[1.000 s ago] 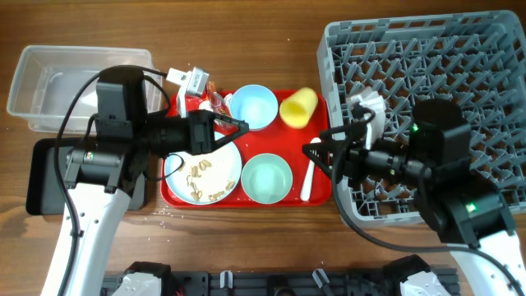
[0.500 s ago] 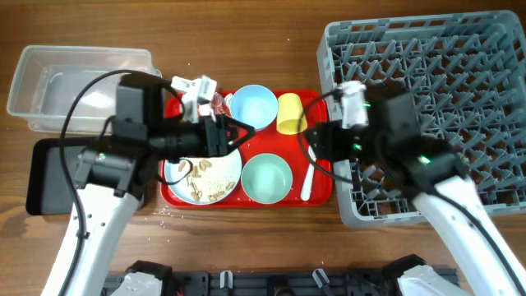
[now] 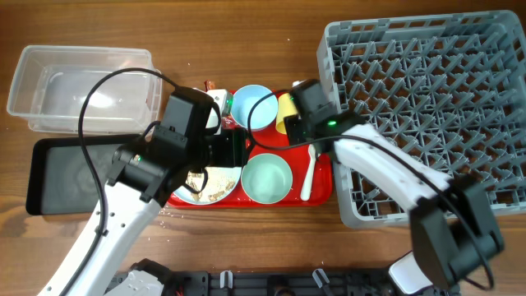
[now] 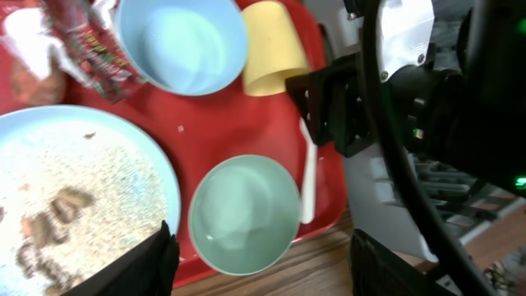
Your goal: Sort waste into correct bins and load items into the dishwasher rack
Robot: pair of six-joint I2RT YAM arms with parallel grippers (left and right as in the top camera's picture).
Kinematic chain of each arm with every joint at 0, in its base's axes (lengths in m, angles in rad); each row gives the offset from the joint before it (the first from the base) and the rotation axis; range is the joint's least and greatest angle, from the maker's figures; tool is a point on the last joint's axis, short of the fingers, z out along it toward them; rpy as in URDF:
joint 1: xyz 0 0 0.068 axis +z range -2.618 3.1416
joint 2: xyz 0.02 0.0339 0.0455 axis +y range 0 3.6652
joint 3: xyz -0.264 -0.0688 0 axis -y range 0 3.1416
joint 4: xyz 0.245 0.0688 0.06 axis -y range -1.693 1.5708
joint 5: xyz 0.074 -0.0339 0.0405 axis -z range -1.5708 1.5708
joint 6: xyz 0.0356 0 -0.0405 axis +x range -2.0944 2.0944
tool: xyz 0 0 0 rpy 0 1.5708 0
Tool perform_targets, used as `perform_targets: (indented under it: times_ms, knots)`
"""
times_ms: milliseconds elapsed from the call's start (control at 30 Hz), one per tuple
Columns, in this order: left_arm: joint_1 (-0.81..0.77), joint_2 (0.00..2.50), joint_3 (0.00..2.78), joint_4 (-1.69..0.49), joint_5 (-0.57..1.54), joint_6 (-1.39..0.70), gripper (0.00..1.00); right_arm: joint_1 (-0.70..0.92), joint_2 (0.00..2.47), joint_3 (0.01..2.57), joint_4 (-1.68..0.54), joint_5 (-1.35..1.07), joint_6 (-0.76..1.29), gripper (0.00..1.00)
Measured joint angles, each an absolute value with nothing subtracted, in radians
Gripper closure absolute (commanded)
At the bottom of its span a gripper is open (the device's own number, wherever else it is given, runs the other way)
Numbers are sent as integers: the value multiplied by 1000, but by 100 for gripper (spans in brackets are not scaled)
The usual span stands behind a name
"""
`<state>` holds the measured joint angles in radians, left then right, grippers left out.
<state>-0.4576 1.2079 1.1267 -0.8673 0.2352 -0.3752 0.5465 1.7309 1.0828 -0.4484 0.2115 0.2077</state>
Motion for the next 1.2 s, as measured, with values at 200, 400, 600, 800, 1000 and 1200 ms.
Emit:
perform_targets:
  times_ms: [200, 400, 600, 800, 1000, 1200]
  knots:
    - [-457, 1237, 1127, -871, 213, -375, 31, 553, 1781, 1083, -349, 368, 200, 58]
    - [-457, 1255, 1127, -871, 213, -375, 30, 553, 1782, 1083, -284, 382, 196, 53]
    - [-457, 1263, 1127, -873, 213, -375, 30, 553, 1783, 1083, -172, 362, 132, 51]
    - [-457, 1264, 1127, -875, 213, -375, 29, 553, 1783, 1083, -142, 337, 84, 55]
    - [-457, 1264, 1127, -878, 205, -375, 29, 549, 1855, 1083, -39, 329, 57, 54]
    - [-457, 1264, 1127, -884, 198, -375, 27, 548, 1897, 1083, -42, 325, 22, 92]
